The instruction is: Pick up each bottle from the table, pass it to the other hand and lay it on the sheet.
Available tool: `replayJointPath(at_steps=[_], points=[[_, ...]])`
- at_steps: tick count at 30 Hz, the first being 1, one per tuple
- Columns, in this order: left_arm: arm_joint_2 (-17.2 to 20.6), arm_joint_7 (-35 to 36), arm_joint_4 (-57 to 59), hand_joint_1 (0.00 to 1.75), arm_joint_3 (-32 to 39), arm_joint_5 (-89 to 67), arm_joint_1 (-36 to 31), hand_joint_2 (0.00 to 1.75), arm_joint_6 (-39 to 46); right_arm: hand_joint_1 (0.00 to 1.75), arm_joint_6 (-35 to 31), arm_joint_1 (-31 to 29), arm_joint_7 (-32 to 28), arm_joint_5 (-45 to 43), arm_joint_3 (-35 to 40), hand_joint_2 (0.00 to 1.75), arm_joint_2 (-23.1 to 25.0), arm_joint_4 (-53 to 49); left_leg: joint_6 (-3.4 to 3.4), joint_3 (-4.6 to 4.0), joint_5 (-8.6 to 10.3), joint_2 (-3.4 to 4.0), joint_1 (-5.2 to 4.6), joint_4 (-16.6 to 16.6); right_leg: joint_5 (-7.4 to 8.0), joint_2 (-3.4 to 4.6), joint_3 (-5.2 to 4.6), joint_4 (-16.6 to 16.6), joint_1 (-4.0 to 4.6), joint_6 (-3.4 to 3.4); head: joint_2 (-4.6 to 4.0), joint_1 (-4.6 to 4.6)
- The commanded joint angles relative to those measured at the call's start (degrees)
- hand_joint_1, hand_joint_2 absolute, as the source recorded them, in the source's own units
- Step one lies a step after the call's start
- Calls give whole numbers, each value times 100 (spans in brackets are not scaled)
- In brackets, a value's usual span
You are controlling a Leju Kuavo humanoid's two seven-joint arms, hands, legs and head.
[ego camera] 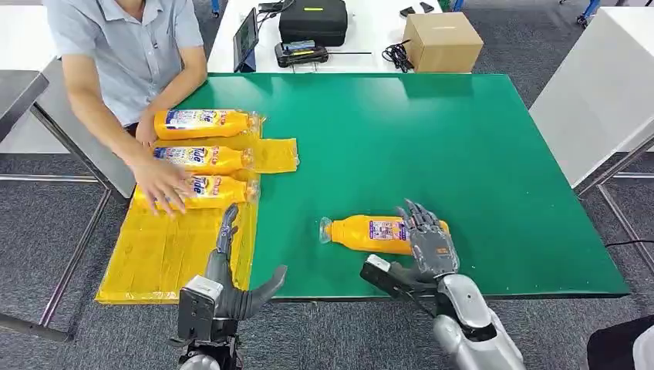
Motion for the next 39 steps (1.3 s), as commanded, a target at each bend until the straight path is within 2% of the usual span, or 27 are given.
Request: replayJointPath(at_steps=[1,7,14,24,39], points=[[228,142,35,0,-137,31,10,175,-49,0,179,-58,207,265,190,175,-467,-63,-14,23,-12,2,9,0,-11,-2,24,-3,10,-16,0,0],[244,194,124,0,-198,137,-36,175,-129,0,355,-324,222,248,280,175,-371,402,-12,19,-7,11,6,-4,-4,8,18,-4,7,-14,0,0],[268,250,141,0,-233,193,-54,175,-158,0,562,-501,332,231,409,175,-481,579,-10,19,-7,9,7,-4,-3,6,19,-7,8,-12,0,0],[273,300,398,0,-272,165,-246,175,-231,0,1126,-1547,159,-292,935,175,-405,1709,-13,21,-7,24,7,-3,1,20,18,-6,9,-15,0,0],[285,350,411,0,-290,157,-263,175,-285,0,1178,-1590,160,-400,1080,175,-449,1820,-15,29,-11,13,11,0,-5,10,30,-3,12,-18,0,0]])
